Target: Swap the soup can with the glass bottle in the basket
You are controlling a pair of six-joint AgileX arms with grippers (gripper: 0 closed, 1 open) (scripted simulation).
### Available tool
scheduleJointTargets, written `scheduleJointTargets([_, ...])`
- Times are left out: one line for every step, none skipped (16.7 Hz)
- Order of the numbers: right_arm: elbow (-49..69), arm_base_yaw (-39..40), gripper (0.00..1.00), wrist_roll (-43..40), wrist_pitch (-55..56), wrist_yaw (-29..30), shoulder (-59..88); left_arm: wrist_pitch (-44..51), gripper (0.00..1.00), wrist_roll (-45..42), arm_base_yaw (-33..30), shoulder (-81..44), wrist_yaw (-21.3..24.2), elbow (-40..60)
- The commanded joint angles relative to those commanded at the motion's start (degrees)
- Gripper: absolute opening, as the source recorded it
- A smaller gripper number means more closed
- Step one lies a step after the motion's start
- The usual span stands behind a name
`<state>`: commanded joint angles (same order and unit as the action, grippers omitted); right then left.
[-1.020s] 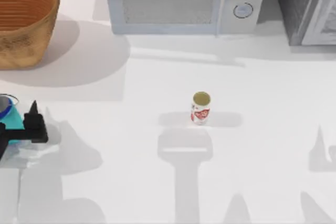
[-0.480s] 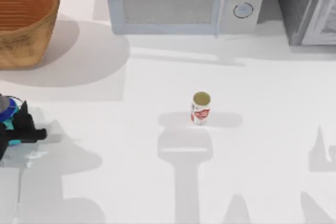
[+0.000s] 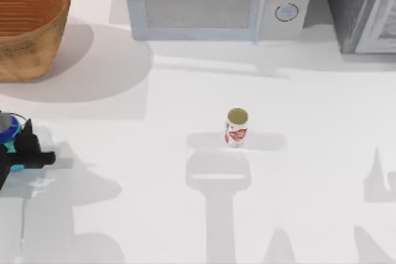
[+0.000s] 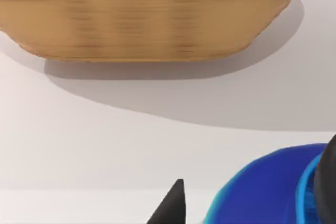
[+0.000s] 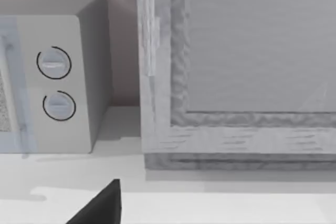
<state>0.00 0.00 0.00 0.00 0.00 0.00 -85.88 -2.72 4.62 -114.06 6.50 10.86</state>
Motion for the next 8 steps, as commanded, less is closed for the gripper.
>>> scheduleJointTargets([0.0, 0.0, 1.0, 0.0, 0.0, 0.0, 0.0, 0.0, 0.0, 0.0, 0.0, 0.0, 0.0, 0.0])
scheduleJointTargets([0.0, 0.0, 1.0, 0.0, 0.0, 0.0, 0.0, 0.0, 0.0, 0.0, 0.0, 0.0, 0.0, 0.0])
scheduleJointTargets([0.0, 0.0, 1.0, 0.0, 0.0, 0.0, 0.0, 0.0, 0.0, 0.0, 0.0, 0.0, 0.0, 0.0])
scheduleJointTargets([0.0, 0.0, 1.0, 0.0, 0.0, 0.0, 0.0, 0.0, 0.0, 0.0, 0.0, 0.0, 0.0, 0.0])
scheduleJointTargets([0.0, 0.0, 1.0, 0.0, 0.0, 0.0, 0.0, 0.01, 0.0, -0.09, 0.04, 0.04, -0.03, -0.06])
scheduleJointTargets([0.0, 0.0, 1.0, 0.0, 0.0, 0.0, 0.0, 0.05, 0.0, -0.08, 0.0, 0.08, 0.0, -0.03])
scheduleJointTargets([0.0, 0.0, 1.0, 0.0, 0.0, 0.0, 0.0, 0.67, 0.0, 0.06, -0.55, 0.5, 0.29, 0.4])
scheduleJointTargets([0.0, 0.0, 1.0, 0.0, 0.0, 0.0, 0.0, 1.89, 0.0, 0.33, -1.6, 1.3, 0.84, 1.3])
